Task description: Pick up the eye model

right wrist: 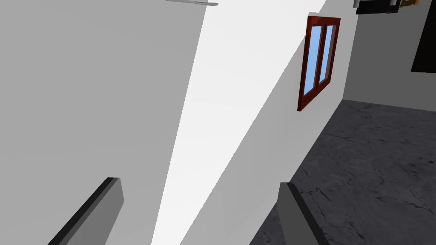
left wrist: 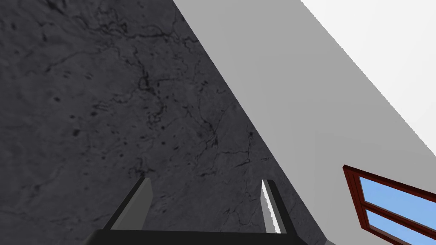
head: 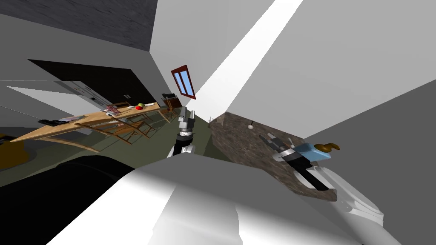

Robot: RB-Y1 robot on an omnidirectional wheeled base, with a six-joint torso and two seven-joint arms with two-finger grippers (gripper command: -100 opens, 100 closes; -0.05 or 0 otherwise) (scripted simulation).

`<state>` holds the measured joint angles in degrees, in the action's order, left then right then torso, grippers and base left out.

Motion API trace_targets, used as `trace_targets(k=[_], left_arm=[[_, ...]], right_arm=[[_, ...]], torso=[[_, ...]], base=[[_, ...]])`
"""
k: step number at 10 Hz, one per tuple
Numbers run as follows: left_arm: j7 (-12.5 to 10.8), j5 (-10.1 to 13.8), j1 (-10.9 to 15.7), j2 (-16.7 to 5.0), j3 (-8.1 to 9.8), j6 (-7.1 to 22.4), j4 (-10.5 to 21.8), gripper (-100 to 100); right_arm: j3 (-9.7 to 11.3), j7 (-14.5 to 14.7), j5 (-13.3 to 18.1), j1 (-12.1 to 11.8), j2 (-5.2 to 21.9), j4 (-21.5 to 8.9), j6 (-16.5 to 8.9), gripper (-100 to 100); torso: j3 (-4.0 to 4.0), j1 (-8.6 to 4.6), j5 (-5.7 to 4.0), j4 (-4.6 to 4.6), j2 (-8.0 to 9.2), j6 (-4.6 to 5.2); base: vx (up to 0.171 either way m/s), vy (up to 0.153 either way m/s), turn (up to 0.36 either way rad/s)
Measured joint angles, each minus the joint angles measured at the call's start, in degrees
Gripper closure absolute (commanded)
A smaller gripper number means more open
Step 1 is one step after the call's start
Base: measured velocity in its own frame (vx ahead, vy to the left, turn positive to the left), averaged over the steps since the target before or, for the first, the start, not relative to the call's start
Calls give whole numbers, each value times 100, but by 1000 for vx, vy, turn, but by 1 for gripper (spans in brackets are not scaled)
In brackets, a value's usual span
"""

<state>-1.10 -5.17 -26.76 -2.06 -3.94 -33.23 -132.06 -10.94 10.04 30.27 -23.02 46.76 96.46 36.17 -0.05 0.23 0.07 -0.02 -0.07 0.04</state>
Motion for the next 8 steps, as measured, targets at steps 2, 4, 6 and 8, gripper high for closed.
trace_targets(k=[2,4,6,8], left_arm=[[0,0,0,0,0,0,0,0],[0,0,0,0,0,0,0,0],[0,0,0,0,0,0,0,0],[0,0,0,0,0,0,0,0]], right_arm=[[13,130,162,-8,266,-298,9,-100],[2,223,308,-51,559,-552,9,-100],[26,285,462,-76,882,-770,-77,-100],[55,406,617,-118,1157,-1035,-100,-100]], torso=[[3,-5,-1,1,5,1],[3,-2,0,1,4,0],[0,-2,0,0,1,1],[3,-12,-3,1,5,1]], base=[[36,53,77],[42,66,81],[47,45,57],[36,31,79]])
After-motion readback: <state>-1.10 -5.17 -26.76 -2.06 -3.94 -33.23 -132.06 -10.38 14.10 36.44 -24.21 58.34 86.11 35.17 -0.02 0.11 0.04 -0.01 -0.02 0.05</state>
